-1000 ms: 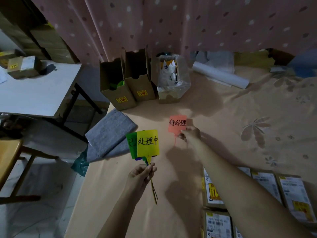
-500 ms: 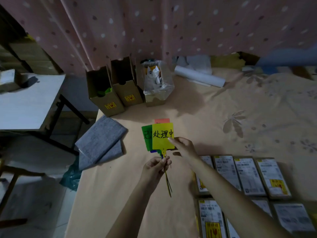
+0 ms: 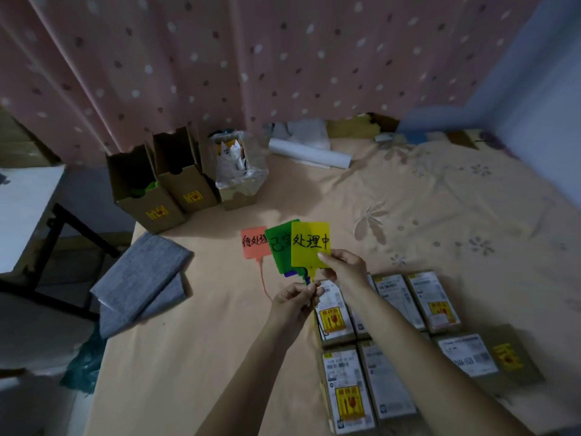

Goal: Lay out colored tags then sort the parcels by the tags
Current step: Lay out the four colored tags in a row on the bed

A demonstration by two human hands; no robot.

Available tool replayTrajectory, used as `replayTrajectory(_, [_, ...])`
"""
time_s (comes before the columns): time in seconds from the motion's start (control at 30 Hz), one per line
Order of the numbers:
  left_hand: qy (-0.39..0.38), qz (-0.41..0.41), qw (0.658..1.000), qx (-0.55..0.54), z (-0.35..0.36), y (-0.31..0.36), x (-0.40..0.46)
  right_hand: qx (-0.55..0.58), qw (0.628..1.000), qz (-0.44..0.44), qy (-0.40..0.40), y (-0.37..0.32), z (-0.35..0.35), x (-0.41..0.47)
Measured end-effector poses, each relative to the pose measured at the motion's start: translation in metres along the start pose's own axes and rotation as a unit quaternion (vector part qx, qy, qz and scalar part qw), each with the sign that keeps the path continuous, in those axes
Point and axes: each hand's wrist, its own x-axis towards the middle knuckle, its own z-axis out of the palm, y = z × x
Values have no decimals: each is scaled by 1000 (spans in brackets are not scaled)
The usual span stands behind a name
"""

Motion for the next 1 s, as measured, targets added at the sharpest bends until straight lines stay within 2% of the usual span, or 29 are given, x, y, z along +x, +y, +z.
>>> replayTrajectory(0.27, [20,19,1000,12,60,-33,33,-3,999,5,-36,-20,-68,45])
replayTrajectory(0.4, [57,46,997,13,105,-61,53,-129,986,-79,-72,-37,-114,76])
replayTrajectory(0.53, [100,57,993,-7,143,-84,77,-197,956,-146,-162,-63,-158,103])
replayTrajectory(0.63, [112,70,991,-4,168,-88,86,-178,956,-116,-204,-80,-177,111])
replayTrajectory(0.73, [120,77,990,0,192,-91,91,-101,969,-53,-219,-91,-188,120])
replayTrajectory(0.8, [125,80,989,-8,198,-87,95,-43,979,-29,-197,-95,-188,128])
replayTrajectory(0.9, [150,94,984,5,190,-81,98,25,993,-14,-112,-104,-183,158])
replayTrajectory(1.0, [143,100,985,13,166,-77,88,25,998,-14,-58,-112,-178,191])
